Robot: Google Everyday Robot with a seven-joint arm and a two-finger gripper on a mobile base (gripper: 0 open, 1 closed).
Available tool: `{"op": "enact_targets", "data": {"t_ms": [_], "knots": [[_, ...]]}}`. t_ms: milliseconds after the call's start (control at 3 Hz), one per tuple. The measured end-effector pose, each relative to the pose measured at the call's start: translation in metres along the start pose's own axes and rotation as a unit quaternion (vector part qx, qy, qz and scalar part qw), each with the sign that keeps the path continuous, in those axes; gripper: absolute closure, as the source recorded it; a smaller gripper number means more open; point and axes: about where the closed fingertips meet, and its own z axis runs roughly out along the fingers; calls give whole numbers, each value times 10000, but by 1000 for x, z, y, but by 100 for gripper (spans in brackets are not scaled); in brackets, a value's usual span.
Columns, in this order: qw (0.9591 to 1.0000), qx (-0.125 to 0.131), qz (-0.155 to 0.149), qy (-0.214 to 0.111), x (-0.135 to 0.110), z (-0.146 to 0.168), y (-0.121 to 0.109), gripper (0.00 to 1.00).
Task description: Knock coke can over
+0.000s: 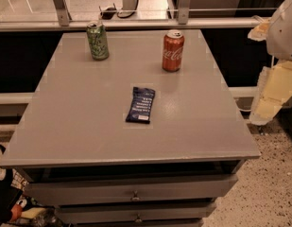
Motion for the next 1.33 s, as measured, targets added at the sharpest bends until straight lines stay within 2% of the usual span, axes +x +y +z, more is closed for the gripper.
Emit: {"op": "enact_targets", "data": {"t_ms": [333, 667, 1000, 1333], "knots": [[10000, 1, 0, 0, 0, 0, 0, 0], [9998, 98, 70, -139, 2, 0, -13, 0], [9955, 379, 500, -715, 10, 9, -53, 0], [9794, 762, 1028, -1562, 10, 27, -92, 0]]}}
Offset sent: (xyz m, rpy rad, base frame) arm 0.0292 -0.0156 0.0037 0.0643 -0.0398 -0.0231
